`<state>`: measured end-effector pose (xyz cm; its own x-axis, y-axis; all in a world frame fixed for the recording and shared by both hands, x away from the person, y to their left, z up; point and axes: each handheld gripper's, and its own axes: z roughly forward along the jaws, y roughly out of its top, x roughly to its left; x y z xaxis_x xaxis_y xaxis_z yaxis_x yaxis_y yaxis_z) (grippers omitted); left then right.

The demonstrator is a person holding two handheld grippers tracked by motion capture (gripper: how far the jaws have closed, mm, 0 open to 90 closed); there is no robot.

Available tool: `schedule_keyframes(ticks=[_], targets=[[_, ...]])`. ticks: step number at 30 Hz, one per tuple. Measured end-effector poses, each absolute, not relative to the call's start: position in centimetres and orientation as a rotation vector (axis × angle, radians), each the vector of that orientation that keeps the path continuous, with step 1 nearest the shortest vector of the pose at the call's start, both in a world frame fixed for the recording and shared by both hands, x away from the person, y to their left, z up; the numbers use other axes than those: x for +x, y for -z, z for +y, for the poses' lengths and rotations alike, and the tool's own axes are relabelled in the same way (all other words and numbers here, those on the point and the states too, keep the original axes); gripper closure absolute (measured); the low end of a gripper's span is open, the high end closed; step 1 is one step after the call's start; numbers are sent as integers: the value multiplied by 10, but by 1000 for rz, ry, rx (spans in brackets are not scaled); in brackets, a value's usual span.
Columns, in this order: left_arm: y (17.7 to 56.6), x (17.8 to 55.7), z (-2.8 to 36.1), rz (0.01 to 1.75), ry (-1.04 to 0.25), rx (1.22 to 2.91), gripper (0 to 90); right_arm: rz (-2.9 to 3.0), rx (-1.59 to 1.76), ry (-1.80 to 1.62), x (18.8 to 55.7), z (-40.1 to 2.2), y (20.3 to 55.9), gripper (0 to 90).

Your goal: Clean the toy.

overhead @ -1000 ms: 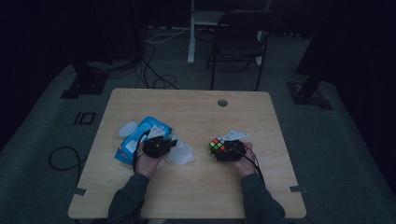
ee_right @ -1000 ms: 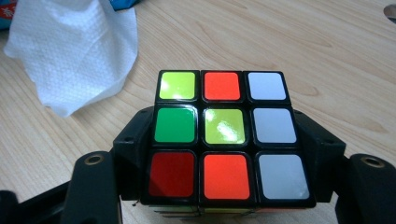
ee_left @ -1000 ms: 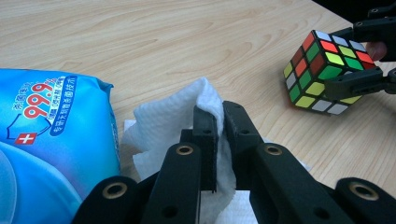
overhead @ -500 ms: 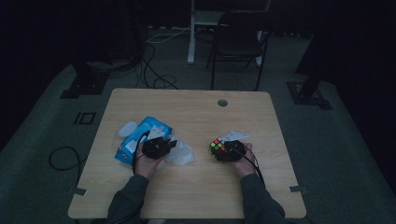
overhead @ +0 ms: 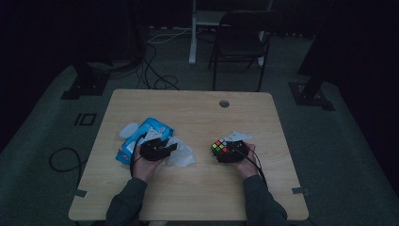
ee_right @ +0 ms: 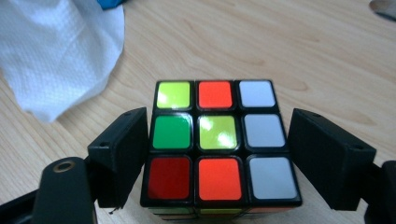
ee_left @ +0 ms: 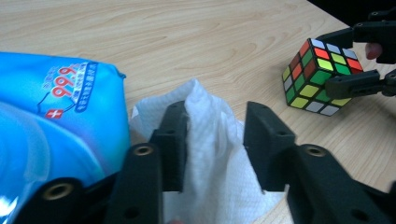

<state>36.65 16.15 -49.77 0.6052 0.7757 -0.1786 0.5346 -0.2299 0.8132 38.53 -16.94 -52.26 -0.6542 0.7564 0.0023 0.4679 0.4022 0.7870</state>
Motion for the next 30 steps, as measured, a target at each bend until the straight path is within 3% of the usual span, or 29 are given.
schedule_keyframes(ticks=[8,30], targets=[[493,360,173,1065,-352,1881,537,2276,1059,-1156,383,-174,514,211],[484,347,191,1055,-414,1817,519,2244,1059,-1212,378,-179,504,214]])
